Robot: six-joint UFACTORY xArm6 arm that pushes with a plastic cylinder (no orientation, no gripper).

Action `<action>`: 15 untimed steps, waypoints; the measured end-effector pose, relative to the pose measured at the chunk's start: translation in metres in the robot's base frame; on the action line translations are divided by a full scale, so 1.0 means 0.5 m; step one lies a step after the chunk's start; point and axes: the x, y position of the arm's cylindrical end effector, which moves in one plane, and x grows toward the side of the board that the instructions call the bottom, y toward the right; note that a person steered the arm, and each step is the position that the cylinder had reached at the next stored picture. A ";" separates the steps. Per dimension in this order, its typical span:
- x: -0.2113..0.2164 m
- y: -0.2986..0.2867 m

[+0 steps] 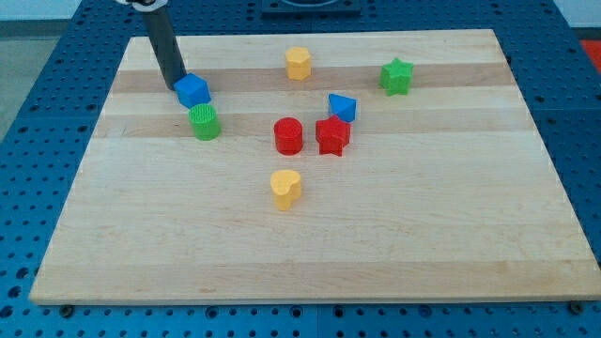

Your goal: Move blue triangle up a bit

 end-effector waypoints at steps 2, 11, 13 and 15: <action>0.046 0.044; 0.129 0.283; 0.082 0.283; 0.094 0.390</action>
